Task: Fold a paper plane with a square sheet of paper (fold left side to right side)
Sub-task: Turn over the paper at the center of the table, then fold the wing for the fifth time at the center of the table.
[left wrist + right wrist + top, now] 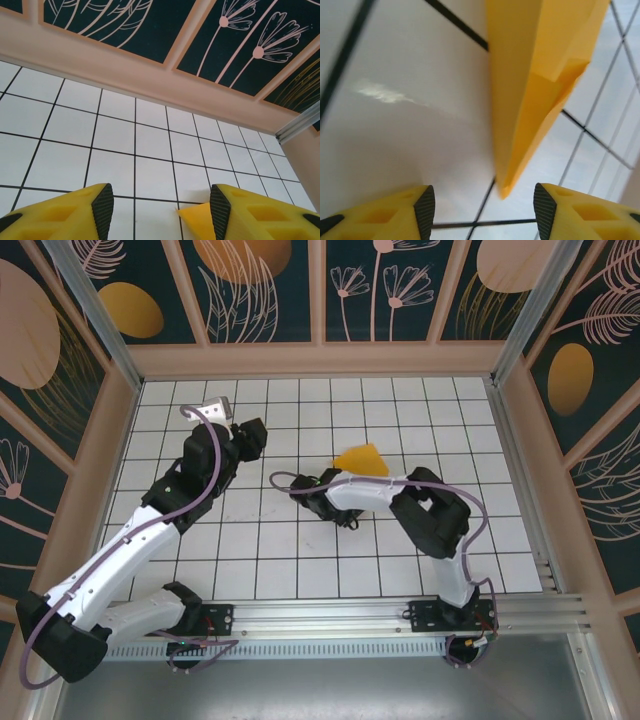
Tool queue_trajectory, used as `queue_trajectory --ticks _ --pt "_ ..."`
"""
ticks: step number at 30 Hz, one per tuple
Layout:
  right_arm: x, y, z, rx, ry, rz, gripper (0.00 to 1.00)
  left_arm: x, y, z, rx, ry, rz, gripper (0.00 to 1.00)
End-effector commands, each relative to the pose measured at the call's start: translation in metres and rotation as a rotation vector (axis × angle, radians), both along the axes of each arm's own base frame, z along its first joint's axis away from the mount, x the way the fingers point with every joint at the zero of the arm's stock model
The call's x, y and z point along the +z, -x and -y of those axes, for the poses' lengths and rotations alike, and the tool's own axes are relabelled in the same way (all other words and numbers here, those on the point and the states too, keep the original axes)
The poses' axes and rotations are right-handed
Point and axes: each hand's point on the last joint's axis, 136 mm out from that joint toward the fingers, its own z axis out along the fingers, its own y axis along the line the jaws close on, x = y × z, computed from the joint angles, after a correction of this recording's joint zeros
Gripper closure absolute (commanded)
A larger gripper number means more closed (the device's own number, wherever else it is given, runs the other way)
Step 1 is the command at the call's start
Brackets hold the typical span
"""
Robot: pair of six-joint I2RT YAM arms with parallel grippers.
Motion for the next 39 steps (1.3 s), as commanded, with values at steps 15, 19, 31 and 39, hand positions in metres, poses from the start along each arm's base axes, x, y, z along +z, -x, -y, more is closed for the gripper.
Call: queue_trajectory --ticks 15,19,31,39 --pt "0.12 -0.061 0.062 -0.387 -1.02 0.159 0.3 -0.088 -0.019 0.163 -0.486 0.224 -0.325 0.38" --pt "0.11 -0.073 0.097 -0.51 -1.097 0.206 0.3 -0.126 -0.029 0.207 -0.491 0.187 -0.471 0.34" --pt "0.098 -0.067 0.131 -0.582 -1.047 0.283 0.3 -0.222 -0.071 0.227 -0.333 -0.036 -0.716 0.21" --pt "0.093 -0.061 0.134 -0.587 -1.064 0.3 0.29 -0.258 -0.08 0.224 -0.287 -0.164 -0.811 0.2"
